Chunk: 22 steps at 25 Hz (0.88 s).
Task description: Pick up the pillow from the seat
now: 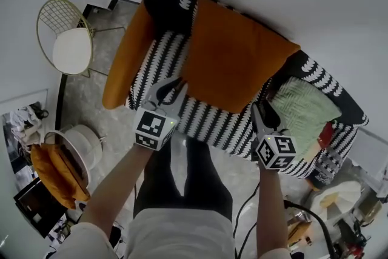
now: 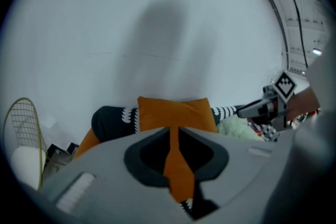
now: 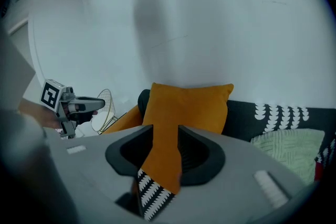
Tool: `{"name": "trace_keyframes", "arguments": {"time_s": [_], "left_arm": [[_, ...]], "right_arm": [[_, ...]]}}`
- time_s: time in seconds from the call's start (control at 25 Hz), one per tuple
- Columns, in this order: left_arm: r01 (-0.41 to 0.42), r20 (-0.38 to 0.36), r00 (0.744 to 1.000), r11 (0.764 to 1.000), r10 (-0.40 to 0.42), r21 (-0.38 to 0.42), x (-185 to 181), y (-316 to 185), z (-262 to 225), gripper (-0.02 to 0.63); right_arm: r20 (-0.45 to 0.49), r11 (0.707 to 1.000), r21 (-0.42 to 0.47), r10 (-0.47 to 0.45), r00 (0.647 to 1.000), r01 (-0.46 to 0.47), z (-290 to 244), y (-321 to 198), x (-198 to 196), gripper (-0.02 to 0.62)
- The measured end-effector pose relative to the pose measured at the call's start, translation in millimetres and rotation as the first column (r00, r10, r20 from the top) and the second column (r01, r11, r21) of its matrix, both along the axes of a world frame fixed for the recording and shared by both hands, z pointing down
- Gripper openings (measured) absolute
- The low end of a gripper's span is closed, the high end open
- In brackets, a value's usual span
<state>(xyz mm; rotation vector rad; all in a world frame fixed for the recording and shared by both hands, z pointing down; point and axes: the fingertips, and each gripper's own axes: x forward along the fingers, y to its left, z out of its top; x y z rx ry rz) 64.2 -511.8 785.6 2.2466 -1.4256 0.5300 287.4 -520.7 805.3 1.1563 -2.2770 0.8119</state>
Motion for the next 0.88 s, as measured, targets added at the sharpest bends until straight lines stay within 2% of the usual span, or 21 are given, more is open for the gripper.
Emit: {"name": "trace_keyframes", "arguments": {"time_s": [0.28, 0.48, 0.68, 0.88], "left_arm": [[-0.022, 0.025, 0.999, 0.999, 0.023, -0.042, 4.0, -17.3, 56.1, 0.098], [-0.046, 0.008, 0.999, 0.996, 0.047, -0.072, 3.5, -34.6, 89.6, 0.137], [-0.059, 0.022, 0.998, 0.994, 0.061, -0.091, -6.3, -50.6, 115.7, 0.186], [-0.080, -0.028, 0.997, 0.991, 0.078, -0.103, 5.7, -77.7, 135.5, 0.232]], "right_arm": [[-0.001, 0.999, -0.038, 0.031, 1.000, -0.031, 55.9, -18.7, 13.7, 0.248], [0.007, 0.997, -0.049, 0.053, 0.999, -0.053, 85.4, -34.7, 22.7, 0.280], [0.026, 0.997, -0.067, 0.030, 0.999, -0.028, 116.8, -47.9, 17.6, 0.305], [0.011, 0.997, -0.063, 0.035, 0.999, -0.034, 136.7, -67.3, 33.6, 0.356]]}}
